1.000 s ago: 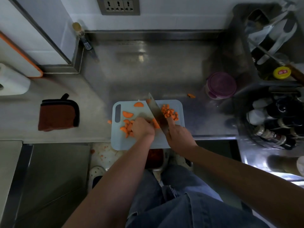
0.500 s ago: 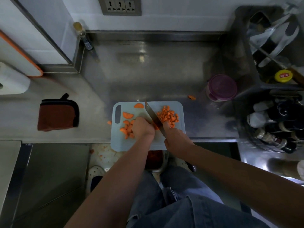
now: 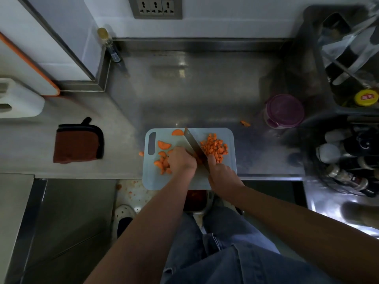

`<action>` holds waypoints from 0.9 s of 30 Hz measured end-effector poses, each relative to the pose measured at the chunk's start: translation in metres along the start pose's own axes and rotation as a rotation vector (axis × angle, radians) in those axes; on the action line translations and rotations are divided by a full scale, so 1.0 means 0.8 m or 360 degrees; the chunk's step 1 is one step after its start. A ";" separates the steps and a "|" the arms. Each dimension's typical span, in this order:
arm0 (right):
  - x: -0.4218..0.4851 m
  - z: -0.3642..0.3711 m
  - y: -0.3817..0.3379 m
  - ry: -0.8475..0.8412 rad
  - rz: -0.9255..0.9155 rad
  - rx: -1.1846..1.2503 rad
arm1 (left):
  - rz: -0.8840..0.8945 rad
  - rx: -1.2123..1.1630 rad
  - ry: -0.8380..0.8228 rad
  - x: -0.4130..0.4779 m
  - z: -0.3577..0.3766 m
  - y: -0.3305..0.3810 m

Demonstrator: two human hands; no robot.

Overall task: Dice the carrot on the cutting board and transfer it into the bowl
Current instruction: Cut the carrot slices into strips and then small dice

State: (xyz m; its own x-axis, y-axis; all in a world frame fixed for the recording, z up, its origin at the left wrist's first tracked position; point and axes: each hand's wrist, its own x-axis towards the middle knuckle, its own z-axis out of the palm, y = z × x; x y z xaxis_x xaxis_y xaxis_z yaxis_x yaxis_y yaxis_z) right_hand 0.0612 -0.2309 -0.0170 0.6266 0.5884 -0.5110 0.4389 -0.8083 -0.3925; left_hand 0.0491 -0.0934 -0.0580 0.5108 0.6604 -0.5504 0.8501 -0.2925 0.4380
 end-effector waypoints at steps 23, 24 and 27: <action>-0.006 -0.029 0.040 0.0336 -0.0045 0.0499 | 0.1293 0.1118 0.0070 -0.018 -0.036 -0.002; -0.007 -0.029 0.038 0.0337 -0.0047 0.0490 | 0.1296 0.1123 0.0069 -0.018 -0.037 -0.002; -0.006 -0.025 0.033 0.0329 -0.0060 0.0478 | 0.1242 0.1116 0.0074 -0.022 -0.039 -0.002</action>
State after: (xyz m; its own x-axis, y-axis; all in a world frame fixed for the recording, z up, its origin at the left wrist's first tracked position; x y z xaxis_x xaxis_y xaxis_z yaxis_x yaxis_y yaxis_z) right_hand 0.0824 -0.2554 -0.0094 0.7440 0.5760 -0.3385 0.2746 -0.7255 -0.6311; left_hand 0.0350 -0.0826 -0.0267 0.9563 0.1375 -0.2581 0.1781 -0.9738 0.1412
